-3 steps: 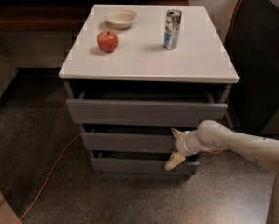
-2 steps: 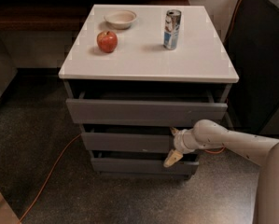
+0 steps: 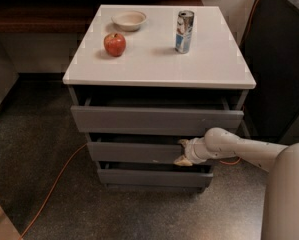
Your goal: Place redbull can into middle drawer
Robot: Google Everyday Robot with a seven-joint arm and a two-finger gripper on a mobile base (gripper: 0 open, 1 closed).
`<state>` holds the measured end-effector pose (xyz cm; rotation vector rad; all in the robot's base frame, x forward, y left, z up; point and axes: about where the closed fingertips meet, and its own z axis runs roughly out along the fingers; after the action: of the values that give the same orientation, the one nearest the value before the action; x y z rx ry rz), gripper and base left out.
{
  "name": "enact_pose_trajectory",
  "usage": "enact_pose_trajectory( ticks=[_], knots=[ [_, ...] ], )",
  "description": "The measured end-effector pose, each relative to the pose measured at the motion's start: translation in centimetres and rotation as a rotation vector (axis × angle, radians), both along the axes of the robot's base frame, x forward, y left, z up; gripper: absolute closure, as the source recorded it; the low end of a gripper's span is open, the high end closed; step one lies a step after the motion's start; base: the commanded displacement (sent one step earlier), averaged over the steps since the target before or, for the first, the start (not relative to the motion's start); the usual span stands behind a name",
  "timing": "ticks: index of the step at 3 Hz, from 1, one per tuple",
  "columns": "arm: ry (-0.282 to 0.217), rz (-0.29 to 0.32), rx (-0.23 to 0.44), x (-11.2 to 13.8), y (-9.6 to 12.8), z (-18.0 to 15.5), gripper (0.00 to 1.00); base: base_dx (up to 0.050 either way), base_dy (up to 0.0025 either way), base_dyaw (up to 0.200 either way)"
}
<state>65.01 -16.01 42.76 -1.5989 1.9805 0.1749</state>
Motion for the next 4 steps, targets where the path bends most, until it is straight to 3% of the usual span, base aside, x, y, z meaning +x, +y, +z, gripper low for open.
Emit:
enact_pose_trajectory(
  ticks=[1, 2, 4],
  knots=[
    [0.016, -0.003, 0.007, -0.97, 0.43, -0.03, 0.78, 0.0, 0.0, 0.0],
    [0.016, -0.003, 0.007, -0.97, 0.43, 0.4, 0.99, 0.0, 0.0, 0.0],
    [0.016, -0.003, 0.007, -0.99, 0.44, 0.64, 1.0, 0.0, 0.0, 0.0]
  ],
)
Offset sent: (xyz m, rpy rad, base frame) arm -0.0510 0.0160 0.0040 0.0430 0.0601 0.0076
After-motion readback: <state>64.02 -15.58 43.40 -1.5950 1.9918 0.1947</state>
